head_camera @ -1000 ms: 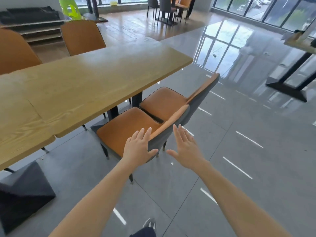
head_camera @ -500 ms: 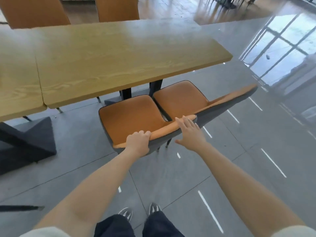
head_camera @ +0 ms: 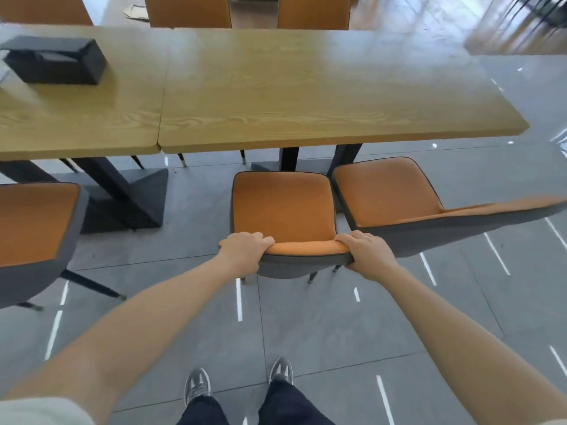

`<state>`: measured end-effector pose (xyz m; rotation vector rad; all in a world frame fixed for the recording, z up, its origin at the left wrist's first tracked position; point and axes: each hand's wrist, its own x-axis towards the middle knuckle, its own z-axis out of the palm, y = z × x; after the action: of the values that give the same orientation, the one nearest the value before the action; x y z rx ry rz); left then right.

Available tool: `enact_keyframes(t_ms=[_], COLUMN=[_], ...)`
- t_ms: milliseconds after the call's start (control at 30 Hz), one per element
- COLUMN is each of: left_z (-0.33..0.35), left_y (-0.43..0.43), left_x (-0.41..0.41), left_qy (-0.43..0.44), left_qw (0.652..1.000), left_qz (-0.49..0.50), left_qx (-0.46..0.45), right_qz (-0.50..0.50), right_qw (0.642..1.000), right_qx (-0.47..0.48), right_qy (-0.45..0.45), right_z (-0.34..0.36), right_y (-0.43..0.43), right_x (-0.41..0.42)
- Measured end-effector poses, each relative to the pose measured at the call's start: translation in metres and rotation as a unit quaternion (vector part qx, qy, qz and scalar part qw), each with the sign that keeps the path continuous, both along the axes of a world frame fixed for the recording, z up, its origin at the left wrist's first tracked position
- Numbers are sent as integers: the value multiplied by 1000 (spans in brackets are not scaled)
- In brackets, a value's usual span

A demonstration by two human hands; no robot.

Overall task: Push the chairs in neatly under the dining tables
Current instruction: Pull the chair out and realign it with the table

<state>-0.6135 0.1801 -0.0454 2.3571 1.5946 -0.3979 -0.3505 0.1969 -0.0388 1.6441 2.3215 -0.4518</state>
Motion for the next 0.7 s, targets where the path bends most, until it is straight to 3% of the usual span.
enact_keyframes(t_ms=[200, 567, 700], left_z=[2, -4, -8], left_y=[-22, -61, -86], left_x=[-84, -192, -223], left_qy=[22, 30, 24], left_qw=[999, 998, 999], left_qz=[-18, -40, -4], left_qx=[22, 32, 46], right_qz=[34, 37, 61], right_qw=[997, 997, 995], right_qx=[-62, -26, -38], right_qy=[41, 66, 66], right_z=[-7, -15, -10], right_y=[-42, -92, -95], right_x=[-79, -180, -212])
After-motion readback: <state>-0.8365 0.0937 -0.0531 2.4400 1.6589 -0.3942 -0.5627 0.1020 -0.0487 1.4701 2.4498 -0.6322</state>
